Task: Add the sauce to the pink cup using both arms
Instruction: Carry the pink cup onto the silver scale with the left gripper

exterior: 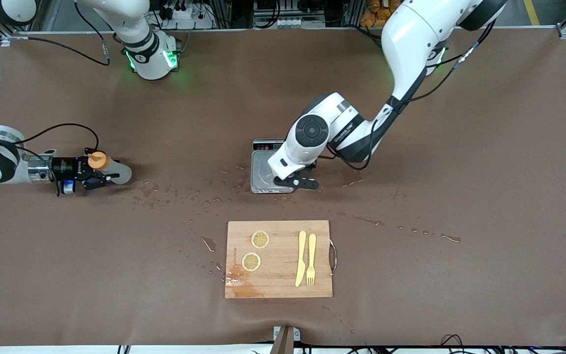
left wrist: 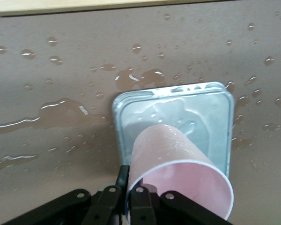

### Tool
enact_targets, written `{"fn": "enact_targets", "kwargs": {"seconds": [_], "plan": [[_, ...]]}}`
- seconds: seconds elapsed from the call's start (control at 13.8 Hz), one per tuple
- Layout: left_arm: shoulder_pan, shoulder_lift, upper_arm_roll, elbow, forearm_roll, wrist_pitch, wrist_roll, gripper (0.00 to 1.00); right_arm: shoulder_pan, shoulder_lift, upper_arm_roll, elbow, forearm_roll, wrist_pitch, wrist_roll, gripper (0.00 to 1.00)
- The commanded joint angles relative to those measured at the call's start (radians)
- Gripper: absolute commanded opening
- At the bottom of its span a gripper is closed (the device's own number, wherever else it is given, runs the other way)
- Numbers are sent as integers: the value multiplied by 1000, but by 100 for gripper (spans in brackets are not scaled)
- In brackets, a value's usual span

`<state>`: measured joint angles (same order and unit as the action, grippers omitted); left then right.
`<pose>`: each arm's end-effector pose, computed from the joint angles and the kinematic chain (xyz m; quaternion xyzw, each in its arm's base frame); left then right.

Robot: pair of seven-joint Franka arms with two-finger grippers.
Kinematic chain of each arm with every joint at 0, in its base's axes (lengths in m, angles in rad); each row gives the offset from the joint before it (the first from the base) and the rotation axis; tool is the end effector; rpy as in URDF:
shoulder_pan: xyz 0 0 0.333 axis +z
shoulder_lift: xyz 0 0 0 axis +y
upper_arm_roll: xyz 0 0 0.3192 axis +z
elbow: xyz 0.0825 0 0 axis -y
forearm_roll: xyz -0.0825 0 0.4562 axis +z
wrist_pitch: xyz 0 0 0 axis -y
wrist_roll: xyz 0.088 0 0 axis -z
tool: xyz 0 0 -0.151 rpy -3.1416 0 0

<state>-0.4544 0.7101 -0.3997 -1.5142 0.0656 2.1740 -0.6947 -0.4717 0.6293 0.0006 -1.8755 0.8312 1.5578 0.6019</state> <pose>0.5331 -0.5566 0.1888 0.9934 -0.0539 -0.0693 0.0737 0.5508 -0.1544 0.0947 -0.6081 0.5703 0.4400 0.3338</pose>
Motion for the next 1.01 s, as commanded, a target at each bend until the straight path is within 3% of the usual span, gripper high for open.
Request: {"fn": "enact_targets", "kwargs": {"seconds": [0.0, 0.22, 0.29, 0.36, 0.72, 0.94], "plan": [[-46, 20, 25, 34, 5, 29, -26, 0, 73, -141, -8, -20, -56, 11, 148, 47], [-64, 23, 25, 32, 3, 30, -28, 0, 122, -207, -8, -20, -90, 28, 241, 47], [-66, 23, 25, 29, 2, 30, -38, 29, 142, -230, -8, -20, -99, 39, 281, 47], [-64, 23, 25, 29, 6, 30, -70, 99, 160, -247, -8, -20, -102, 44, 320, 47], [-24, -62, 50, 29, 14, 21, -86, 100, 274, -327, -7, -17, -162, 87, 499, 46], [-15, -170, 148, 29, 36, -37, -83, 100, 362, -368, -5, 1, -233, 122, 636, 46]]}}
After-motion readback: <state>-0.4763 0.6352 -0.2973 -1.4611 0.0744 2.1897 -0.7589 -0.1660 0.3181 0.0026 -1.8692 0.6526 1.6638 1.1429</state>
